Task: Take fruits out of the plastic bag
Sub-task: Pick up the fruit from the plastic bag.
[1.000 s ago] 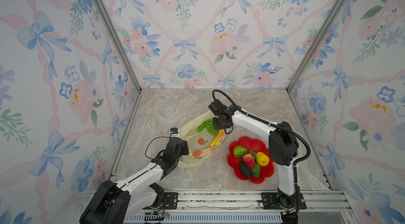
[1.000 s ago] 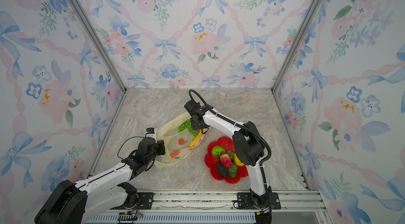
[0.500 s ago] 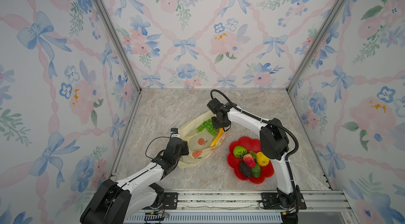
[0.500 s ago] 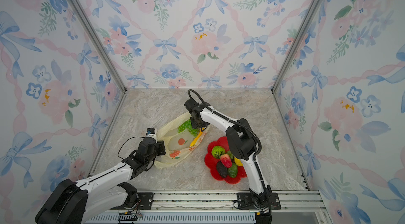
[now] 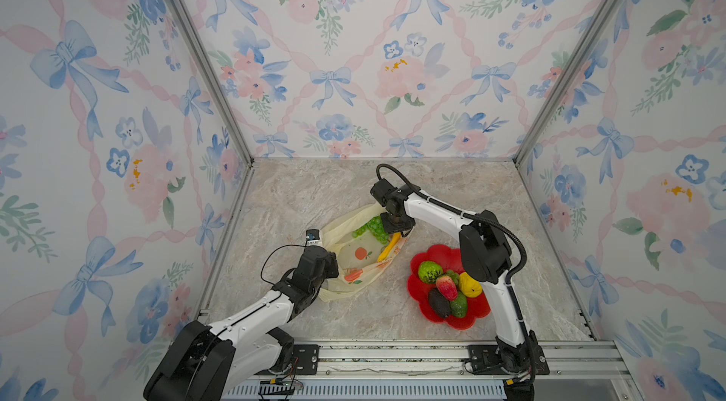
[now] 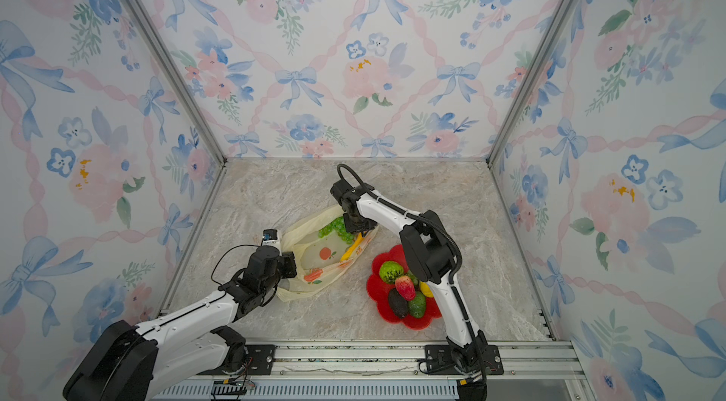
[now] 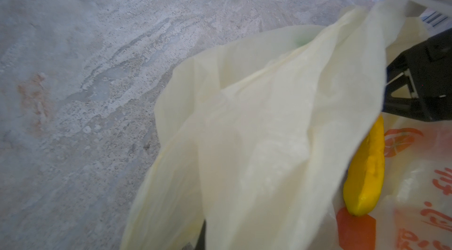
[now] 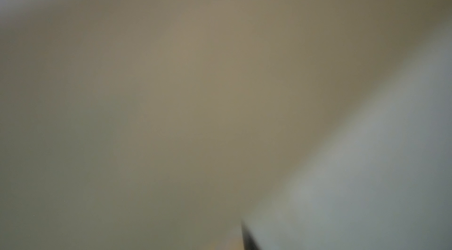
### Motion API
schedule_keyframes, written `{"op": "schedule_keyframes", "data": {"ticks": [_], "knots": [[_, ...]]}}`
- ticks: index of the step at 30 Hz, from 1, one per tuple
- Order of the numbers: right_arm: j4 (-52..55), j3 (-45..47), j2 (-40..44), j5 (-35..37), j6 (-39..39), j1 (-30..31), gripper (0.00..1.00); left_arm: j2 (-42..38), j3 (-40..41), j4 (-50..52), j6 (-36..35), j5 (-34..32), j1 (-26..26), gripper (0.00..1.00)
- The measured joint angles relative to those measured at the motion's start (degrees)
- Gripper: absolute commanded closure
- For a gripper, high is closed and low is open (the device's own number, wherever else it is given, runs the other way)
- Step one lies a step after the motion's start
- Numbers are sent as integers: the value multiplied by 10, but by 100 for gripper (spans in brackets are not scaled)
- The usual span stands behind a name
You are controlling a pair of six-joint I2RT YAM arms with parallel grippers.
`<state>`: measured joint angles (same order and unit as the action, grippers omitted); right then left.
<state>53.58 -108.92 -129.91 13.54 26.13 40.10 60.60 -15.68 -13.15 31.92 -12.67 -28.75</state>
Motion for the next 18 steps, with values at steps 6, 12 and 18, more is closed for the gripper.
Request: {"op": "schedule_keyframes", "data": {"ticks": [6, 12, 18], "knots": [[5, -15, -27, -1, 0, -1, 61, 0, 0, 0, 0, 0, 0, 97], [19, -46, -49, -4, 0, -4, 66, 0, 0, 0, 0, 0, 0, 97], [23, -52, -53, -6, 0, -3, 74, 0, 0, 0, 0, 0, 0, 97]]}}
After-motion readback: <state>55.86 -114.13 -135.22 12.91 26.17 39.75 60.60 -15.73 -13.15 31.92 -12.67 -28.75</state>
